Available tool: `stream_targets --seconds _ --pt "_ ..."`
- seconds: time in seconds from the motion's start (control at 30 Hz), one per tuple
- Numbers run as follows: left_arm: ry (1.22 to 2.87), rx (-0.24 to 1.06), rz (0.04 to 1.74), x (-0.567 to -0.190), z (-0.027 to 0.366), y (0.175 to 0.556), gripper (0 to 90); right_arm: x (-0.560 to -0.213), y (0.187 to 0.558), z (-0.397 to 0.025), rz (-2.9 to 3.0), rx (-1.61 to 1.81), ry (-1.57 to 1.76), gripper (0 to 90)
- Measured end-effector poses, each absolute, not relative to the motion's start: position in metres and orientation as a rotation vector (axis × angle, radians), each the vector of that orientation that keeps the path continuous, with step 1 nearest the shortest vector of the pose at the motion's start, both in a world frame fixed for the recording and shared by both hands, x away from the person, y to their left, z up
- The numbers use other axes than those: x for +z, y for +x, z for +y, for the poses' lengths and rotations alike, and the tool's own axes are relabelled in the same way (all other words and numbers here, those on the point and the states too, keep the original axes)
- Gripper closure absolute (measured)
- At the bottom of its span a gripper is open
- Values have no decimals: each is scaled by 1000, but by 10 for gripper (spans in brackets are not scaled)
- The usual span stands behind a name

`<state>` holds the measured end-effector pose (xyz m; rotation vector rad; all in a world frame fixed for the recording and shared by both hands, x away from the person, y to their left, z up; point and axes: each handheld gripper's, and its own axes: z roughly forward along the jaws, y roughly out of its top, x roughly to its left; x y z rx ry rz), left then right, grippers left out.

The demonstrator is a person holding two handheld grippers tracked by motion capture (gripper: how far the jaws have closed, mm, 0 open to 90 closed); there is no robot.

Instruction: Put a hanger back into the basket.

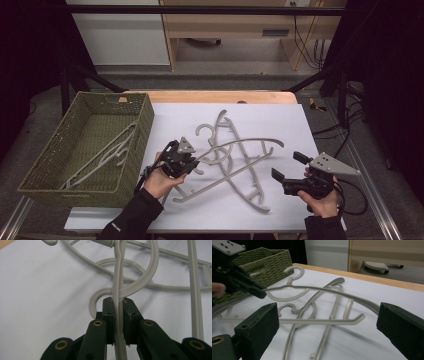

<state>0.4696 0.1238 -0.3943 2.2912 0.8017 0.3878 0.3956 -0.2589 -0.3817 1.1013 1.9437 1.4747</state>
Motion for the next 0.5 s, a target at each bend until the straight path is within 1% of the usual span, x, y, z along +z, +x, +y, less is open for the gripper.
stream_targets --seconds 0.17,0.5 --pt "2244 415 830 -381 141 462 815 -382 396 -260 1942 1472 1106 45" --pt "2161 413 863 -352 170 449 815 -381 394 -263 1931 1474 1105 44"
